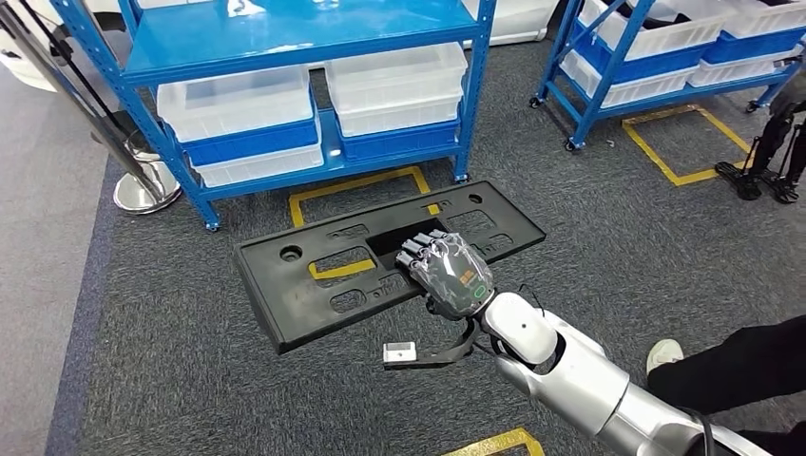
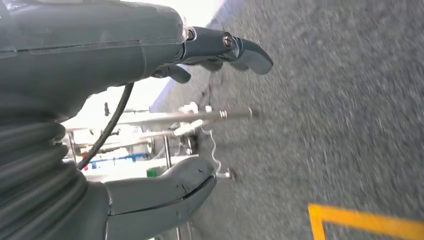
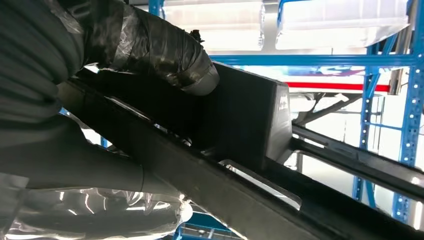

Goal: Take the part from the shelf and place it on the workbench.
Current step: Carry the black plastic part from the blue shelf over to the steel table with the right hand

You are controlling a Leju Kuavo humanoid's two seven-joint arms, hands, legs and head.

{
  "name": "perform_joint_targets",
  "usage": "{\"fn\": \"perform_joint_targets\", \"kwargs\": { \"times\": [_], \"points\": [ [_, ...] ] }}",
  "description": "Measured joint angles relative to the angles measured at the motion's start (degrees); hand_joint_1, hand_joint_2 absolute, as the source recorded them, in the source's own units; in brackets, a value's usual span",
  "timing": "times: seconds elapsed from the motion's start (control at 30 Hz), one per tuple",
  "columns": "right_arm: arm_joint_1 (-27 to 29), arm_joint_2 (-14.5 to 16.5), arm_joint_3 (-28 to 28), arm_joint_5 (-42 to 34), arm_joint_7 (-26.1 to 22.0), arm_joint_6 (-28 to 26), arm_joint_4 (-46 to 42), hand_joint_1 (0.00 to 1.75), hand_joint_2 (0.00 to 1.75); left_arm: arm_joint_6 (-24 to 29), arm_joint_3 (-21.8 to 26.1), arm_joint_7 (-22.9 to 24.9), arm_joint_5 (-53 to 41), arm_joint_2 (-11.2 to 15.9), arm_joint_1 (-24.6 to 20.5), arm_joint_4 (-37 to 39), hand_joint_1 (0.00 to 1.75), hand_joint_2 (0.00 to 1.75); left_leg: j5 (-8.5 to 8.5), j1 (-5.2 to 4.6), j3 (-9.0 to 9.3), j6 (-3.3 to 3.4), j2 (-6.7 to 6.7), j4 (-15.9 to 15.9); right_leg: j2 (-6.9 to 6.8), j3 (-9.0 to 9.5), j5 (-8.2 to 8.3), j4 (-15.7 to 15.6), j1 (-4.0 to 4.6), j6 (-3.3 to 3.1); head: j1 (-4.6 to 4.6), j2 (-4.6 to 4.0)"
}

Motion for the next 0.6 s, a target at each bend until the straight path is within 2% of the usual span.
{"fn": "perform_joint_targets", "kwargs": {
  "times": [0.07, 0.13, 0.17, 0.2, 0.23, 0.3, 0.37, 0.4, 0.47, 0.53, 0.6],
  "points": [
    [-0.2, 0.0, 0.0, 0.0, 0.1, 0.1, 0.0, 1.75, 1.75, 0.0, 0.0, 0.0, 0.0, -0.1, -0.1, 0.0, 0.0, 1.75, 0.83, 0.34, 0.54, 0.1, 1.28, -1.6, -0.89, -1.27, -1.91, 2.6, 0.15, 0.6, 0.02, 0.0],
    [-0.3, 0.0, 0.0, 0.0, 0.3, 0.3, 0.0, 1.75, 1.75, 0.0, 0.0, 0.0, 0.0, -0.2, -0.1, 0.0, 0.0, 1.75, 1.08, 0.41, 0.33, 0.12, 2.38, -1.8, -1.96, -4.37, -5.45, 9.3, -0.15, 1.19, 0.02, 0.0],
    [-0.2, 0.0, 0.0, 0.0, 0.4, 0.4, 0.1, 1.75, 1.75, 0.0, 0.1, 0.0, 0.0, -0.2, -0.1, 0.0, 0.0, 1.75, 1.09, 0.43, 0.09, 0.09, 2.93, -1.6, -2.15, -5.85, -6.6, 12.4, -0.37, 1.51, 0.03, 0.0],
    [-0.1, 0.0, 0.1, 0.0, 0.5, 0.6, 0.1, 1.75, 1.75, 0.0, 0.1, 0.0, -0.1, -0.3, -0.1, 0.0, 0.0, 1.75, 1.04, 0.47, -0.15, 0.03, 3.5, -1.3, -2.33, -6.56, -6.75, 14.1, -0.59, 1.82, 0.03, 0.0],
    [-0.1, 0.1, 0.1, 0.0, 0.6, 0.8, 0.1, 1.75, 1.75, 0.0, 0.1, 0.0, -0.1, -0.3, -0.1, 0.0, 0.0, 1.75, 0.95, 0.55, -0.4, -0.09, 4.03, -0.9, -2.57, -6.15, -5.83, 13.5, -0.79, 2.1, 0.03, 0.0],
    [-0.3, 0.2, 0.2, 0.0, 0.5, 1.2, 0.1, 1.75, 1.75, -0.1, 0.2, 0.1, 0.0, -0.5, -0.3, 0.0, 0.0, 1.75, 0.54, 0.74, -0.88, -0.63, 5.03, 0.1, -4.07, -2.54, -2.59, 6.9, -1.01, 2.46, 0.03, 0.0],
    [-1.0, 0.6, 0.4, -0.1, 0.3, 1.7, 0.3, 1.75, 1.75, -0.1, 0.6, 0.2, 0.4, -0.5, -0.6, 0.0, 0.0, 1.75, 0.05, 0.63, -1.4, -1.41, 5.82, 1.2, -5.51, 0.15, -0.87, 1.4, -0.74, 1.85, 0.02, 0.0],
    [-1.5, 0.9, 0.6, -0.1, 0.1, 1.9, 0.4, 1.75, 1.75, -0.1, 0.8, 0.4, 0.6, -0.4, -0.9, 0.0, 0.0, 1.75, -0.06, 0.5, -1.56, -1.76, 6.18, 1.5, -5.7, 0.32, -0.86, 0.6, -0.53, 1.31, 0.02, 0.0],
    [-2.4, 1.4, 1.2, -0.3, -0.3, 2.3, 0.7, 1.75, 1.75, -0.2, 1.3, 0.8, 1.1, -0.4, -1.4, 0.0, 0.0, 1.75, 0.0, 0.45, -1.67, -2.37, 6.9, 1.6, -4.66, -0.16, -0.49, 0.8, -0.37, 0.25, 0.01, 0.0],
    [-3.5, 1.9, 1.8, -0.6, -0.4, 2.7, 1.0, 1.75, 1.75, -0.3, 1.8, 1.2, 1.6, -0.3, -2.0, 0.0, 0.0, 1.75, -1.11, 0.72, -2.13, -3.08, 5.93, 2.7, -3.82, -0.46, 0.03, 0.6, -0.5, -0.58, -0.01, 0.0],
    [-4.8, 2.7, 2.5, -1.0, -0.3, 3.0, 1.5, 1.75, 1.75, -0.3, 2.4, 1.6, 2.1, 0.0, -2.3, 0.0, 0.0, 1.75, -4.77, 0.94, -4.27, -3.56, 3.61, 7.9, -2.93, -0.9, 0.57, 0.4, -0.56, -1.34, -0.01, 0.0]
  ]
}}
